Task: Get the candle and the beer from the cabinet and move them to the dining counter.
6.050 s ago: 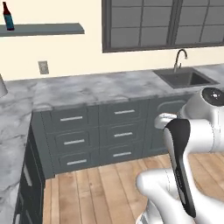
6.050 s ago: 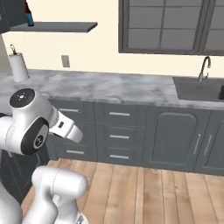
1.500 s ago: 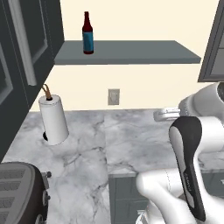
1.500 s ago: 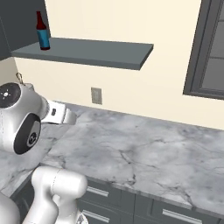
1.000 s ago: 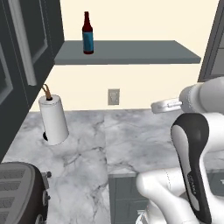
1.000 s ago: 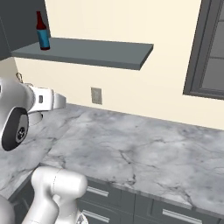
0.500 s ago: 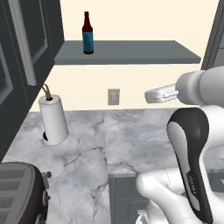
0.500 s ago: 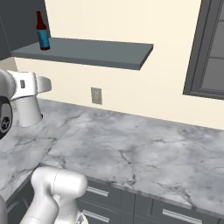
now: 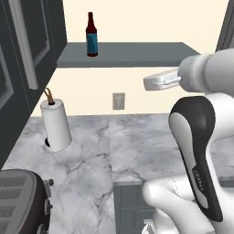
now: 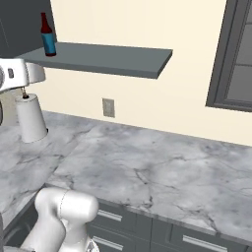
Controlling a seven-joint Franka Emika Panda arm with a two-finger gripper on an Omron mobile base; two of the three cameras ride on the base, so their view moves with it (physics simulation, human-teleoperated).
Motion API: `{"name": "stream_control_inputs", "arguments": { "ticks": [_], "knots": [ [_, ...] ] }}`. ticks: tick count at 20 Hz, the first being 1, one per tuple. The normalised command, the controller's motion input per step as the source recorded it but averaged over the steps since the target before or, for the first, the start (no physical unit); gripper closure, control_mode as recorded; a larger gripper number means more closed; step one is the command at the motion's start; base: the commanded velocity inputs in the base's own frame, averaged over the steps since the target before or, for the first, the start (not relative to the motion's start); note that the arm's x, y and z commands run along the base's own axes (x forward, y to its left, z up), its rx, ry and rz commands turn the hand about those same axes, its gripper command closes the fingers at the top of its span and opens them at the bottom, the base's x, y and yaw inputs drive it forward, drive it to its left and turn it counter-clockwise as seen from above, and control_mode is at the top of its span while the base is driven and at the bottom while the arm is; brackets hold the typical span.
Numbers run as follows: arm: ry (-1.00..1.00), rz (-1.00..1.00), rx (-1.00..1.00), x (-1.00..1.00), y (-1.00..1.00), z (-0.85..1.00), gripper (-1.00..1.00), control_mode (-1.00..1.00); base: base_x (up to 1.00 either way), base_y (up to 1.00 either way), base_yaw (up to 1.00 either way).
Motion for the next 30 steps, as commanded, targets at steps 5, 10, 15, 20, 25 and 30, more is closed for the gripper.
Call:
{"name": "stream_control_inputs", "arguments": {
  "ticks": [5, 10, 15, 20, 25, 30],
  "knots": [
    [-0.01, 0.06, 0.00, 0.06, 0.18, 0.47, -1.00, -1.00, 0.00, 0.00, 0.00],
    [0.00, 0.12, 0.01, 0.28, 0.10, 0.21, -1.00, -1.00, 0.00, 0.00, 0.00],
    [0.02, 0.08, 0.00, 0.44, 0.16, 0.21, -1.00, -1.00, 0.00, 0.00, 0.00],
    [0.16, 0.03, 0.01, 0.55, 0.20, 0.12, -1.00, -1.00, 0.00, 0.00, 0.00],
    [0.03, 0.00, 0.00, 0.55, 0.14, -0.02, -1.00, -1.00, 0.00, 0.00, 0.00],
    [0.00, 0.02, 0.00, 0.52, 0.16, -0.08, -1.00, -1.00, 0.00, 0.00, 0.00]
  ]
}}
